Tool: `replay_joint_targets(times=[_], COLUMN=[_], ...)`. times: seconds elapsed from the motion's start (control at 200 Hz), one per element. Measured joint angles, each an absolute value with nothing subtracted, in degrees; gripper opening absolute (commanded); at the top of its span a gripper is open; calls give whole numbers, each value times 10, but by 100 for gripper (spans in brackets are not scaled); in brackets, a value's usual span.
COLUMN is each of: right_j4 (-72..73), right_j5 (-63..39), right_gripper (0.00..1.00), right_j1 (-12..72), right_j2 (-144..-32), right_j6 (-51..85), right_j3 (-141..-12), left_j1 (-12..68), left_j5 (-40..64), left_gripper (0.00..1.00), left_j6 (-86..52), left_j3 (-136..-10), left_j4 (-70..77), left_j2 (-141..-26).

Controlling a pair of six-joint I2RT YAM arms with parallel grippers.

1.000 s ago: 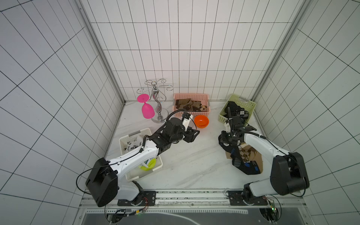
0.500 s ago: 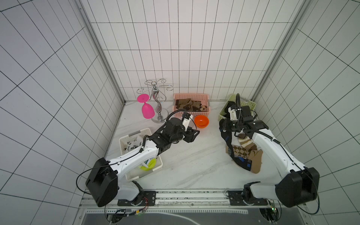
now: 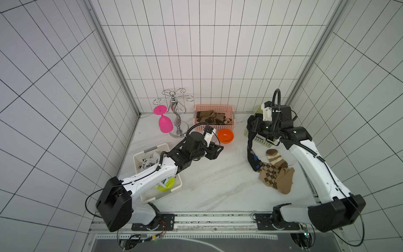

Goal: Sort the socks into the basket by color
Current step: Pick up the sock at the center of the board, then place the sock in the bin.

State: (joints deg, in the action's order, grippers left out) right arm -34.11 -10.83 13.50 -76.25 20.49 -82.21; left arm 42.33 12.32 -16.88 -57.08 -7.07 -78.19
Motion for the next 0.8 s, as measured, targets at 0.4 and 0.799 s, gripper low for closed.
replay_joint_targets(times=[0.4,0.799], right_j4=[-290,-223], right_j5=[-65,-30], right_gripper=[0,0], right_j1=[77,37], right_j2=[-795,-880], right_j6=[197,179], right_j3=[-917,-1036], left_j1=[423,423], left_j5=[132,133], left_gripper=[62,62], left_j6=[-166,-165], left_j3=[-571,-573], left_j4=[-71,-74], left_j2=[-782,-782])
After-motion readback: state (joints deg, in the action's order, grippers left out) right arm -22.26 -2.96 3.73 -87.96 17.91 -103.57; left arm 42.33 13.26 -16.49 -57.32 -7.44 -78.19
